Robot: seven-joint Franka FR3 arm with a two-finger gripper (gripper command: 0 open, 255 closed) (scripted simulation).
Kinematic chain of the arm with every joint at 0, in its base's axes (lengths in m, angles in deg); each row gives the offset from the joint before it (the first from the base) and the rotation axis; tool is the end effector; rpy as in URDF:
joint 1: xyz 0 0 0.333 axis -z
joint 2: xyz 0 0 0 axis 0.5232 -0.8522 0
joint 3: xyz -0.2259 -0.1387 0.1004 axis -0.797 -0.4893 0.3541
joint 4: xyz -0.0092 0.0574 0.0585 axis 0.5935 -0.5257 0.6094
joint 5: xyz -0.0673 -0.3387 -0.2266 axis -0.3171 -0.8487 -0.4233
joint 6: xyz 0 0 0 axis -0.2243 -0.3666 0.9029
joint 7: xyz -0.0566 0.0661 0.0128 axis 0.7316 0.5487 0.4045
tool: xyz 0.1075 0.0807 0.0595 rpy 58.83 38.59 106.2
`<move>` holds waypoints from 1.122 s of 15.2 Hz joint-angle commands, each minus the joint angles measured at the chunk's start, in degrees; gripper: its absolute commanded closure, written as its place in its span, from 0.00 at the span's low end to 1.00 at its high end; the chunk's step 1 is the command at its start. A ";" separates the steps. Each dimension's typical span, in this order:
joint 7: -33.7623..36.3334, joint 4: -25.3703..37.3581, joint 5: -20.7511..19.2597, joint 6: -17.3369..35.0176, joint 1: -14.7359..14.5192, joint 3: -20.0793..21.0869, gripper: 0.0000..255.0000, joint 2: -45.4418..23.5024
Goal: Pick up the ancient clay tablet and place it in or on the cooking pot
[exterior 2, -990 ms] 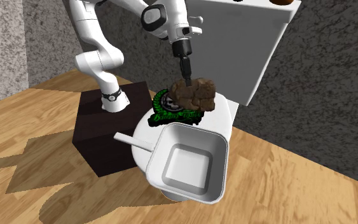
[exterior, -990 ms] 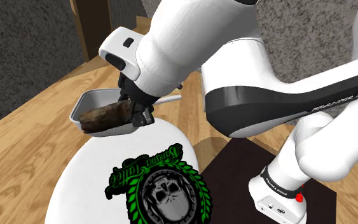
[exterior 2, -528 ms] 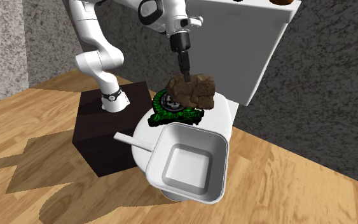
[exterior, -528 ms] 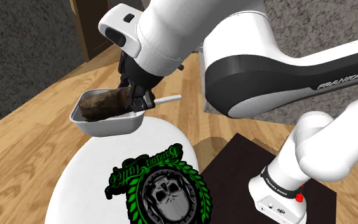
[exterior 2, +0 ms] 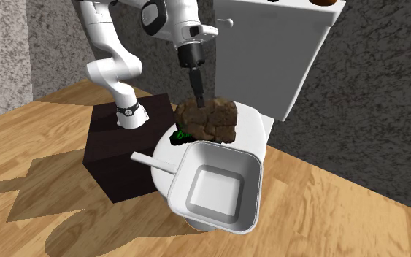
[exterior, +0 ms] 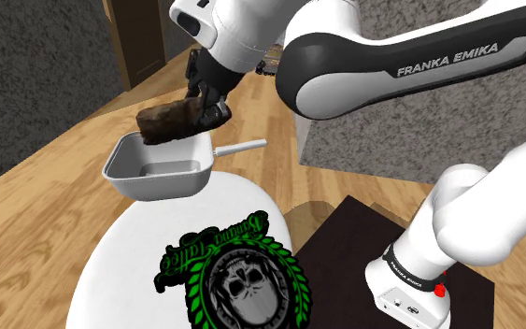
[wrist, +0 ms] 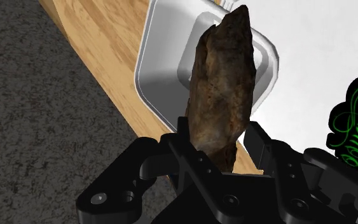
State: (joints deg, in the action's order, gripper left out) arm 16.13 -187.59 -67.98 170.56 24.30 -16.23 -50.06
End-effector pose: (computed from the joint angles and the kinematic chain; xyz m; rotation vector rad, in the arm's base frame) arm 0.4673 0.2898 0.4749 2.0836 1.6914 0.6734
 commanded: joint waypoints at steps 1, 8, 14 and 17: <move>-3.23 1.14 0.44 0.70 0.67 -2.24 1.00 -1.15; -11.44 5.12 1.80 2.75 2.72 -7.61 1.00 -5.95; -9.29 1.69 -0.18 7.13 3.36 -7.06 1.00 -7.07; -7.99 0.15 -1.45 9.30 3.78 -6.73 1.00 -7.81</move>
State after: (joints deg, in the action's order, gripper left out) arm 7.68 -186.93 -69.00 179.06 27.95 -23.07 -57.69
